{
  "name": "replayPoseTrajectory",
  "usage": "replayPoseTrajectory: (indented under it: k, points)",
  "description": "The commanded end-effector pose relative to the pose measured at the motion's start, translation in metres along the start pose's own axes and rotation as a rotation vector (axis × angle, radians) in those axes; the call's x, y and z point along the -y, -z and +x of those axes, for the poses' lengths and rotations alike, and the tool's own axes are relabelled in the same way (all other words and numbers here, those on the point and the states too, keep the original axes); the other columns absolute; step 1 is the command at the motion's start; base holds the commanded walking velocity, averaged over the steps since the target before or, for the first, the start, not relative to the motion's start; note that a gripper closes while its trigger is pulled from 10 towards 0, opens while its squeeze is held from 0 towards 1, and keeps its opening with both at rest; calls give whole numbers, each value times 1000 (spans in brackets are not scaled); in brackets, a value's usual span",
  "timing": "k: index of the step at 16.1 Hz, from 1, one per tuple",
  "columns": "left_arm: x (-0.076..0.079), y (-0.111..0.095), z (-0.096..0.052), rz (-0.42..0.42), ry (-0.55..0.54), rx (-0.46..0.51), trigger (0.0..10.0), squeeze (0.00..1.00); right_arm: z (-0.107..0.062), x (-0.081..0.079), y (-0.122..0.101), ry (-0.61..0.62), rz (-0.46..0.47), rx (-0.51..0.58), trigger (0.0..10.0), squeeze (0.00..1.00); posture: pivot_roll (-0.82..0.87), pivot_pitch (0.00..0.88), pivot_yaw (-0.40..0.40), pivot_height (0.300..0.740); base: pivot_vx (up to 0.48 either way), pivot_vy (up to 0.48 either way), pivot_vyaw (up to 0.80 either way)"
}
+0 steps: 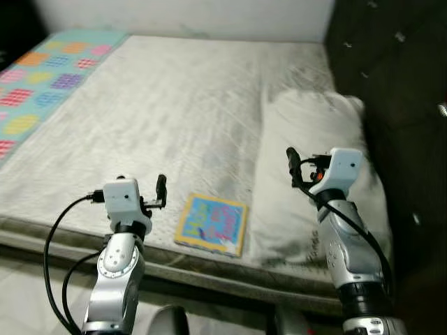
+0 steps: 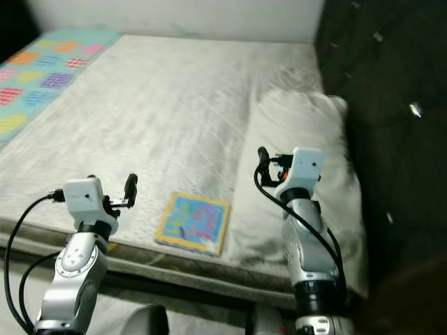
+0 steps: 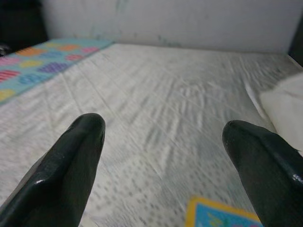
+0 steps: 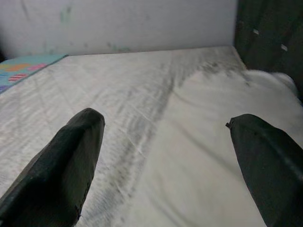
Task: Clean up the room
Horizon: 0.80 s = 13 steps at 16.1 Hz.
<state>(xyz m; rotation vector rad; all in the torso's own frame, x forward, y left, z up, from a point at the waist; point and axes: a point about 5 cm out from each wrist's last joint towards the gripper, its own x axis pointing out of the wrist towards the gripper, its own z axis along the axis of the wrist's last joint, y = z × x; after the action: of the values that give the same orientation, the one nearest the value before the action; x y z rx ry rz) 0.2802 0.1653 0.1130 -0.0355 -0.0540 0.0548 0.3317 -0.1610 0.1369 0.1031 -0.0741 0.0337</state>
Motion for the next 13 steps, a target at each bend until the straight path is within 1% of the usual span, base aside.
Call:
replayPoseTrajectory:
  k: [1, 2, 4, 6, 8, 9, 10, 12, 13]
  points:
    - [-4, 0, 1, 20, -2, 6, 10000, 0, 2, -1, -2, -1, -8, 11, 10000, 0, -123, 0, 43, 726, 0, 0, 0]
    - [-5, -2, 3, 17, -10, 19, 10000, 0, 2, 0, 0, 2, -10, 11, 10000, 0, -122, 0, 44, 740, 0, 0, 0]
    - [-6, -5, 5, 17, -17, 38, 10000, 0, 3, 1, 0, 9, -16, 16, 10000, 0, -126, 0, 46, 740, 0, 0, 0]
    - [-6, 0, 5, 3, -31, 22, 10000, 0, 1, 3, 3, 30, -20, 16, 10000, 0, -137, 0, 51, 740, 0, 0, 0]
    - [-5, 8, 4, -1, -52, -13, 10000, 0, -6, 7, 14, 57, -26, -14, 10000, 0, -144, 0, 47, 740, 0, 0, 0]
    - [-3, 8, 4, 2, -40, -15, 10000, 0, -7, 7, 14, 56, -28, -15, 10000, 0, -146, 0, 43, 740, 0, 0, 0]
    - [2, 11, 3, 3, 4, -18, 10000, 0, -8, 6, 16, 53, -38, -17, 10000, 0, -156, 0, 37, 740, 0, 0, 0]
    - [9, 9, 3, 2, 29, -15, 10000, 0, -7, 3, 9, 25, -40, 12, 10000, 0, -175, 0, 40, 740, 0, 0, 0]
    - [10, 9, 3, -13, 37, -18, 10000, 0, -8, 2, 6, 8, -63, 40, 10000, 0, -178, 0, 40, 740, 0, 0, 0]
